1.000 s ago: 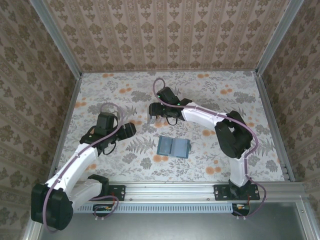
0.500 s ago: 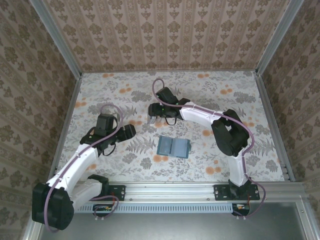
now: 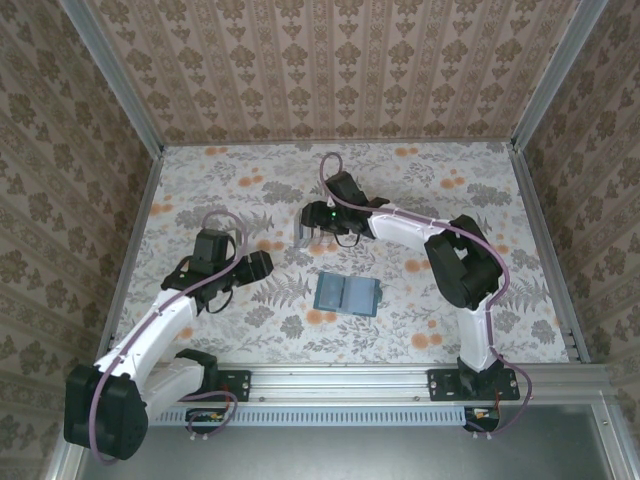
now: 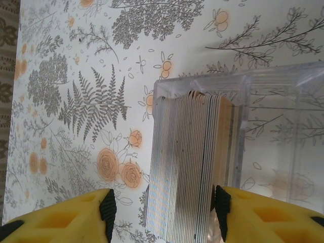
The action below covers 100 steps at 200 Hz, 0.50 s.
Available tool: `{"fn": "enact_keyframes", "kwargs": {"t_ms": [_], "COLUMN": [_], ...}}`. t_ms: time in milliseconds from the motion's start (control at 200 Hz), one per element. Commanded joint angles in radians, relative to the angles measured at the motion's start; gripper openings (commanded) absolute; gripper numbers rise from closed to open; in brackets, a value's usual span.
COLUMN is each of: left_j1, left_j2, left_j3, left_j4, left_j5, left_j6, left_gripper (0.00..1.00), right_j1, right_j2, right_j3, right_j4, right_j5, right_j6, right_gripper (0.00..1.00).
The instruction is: Put the credit cards into the card holder
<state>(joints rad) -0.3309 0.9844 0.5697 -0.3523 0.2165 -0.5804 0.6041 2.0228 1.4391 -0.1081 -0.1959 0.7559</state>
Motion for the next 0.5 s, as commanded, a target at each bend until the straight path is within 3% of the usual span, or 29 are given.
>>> {"fn": "enact_keyframes", "kwargs": {"t_ms": [0,200,495], "left_j1": [0.009,0.009,0.009], "left_j2": [-0.006,-0.009,-0.006], "left_j3": [-0.024,-0.023,-0.036], "left_j4": [0.029,0.028,0.047], "left_j5": [0.021,0.026,0.030], "left_j6": [-0.021,-0.026,-0.042], "left_gripper": [0.81,0.81,0.79], "right_j1": [-0.001,-0.001,-0.011], "right_j2": [0.029,0.066,-0.022], "right_j3": [0.040,0.075,-0.020], "right_j4": [-0.046,-0.069,0.118], "right_j5": [-0.010,-0.028,-0.116], "right_j6": [0.007,0.000,0.008], "right_gripper": [0.60,0.59,0.50]}}
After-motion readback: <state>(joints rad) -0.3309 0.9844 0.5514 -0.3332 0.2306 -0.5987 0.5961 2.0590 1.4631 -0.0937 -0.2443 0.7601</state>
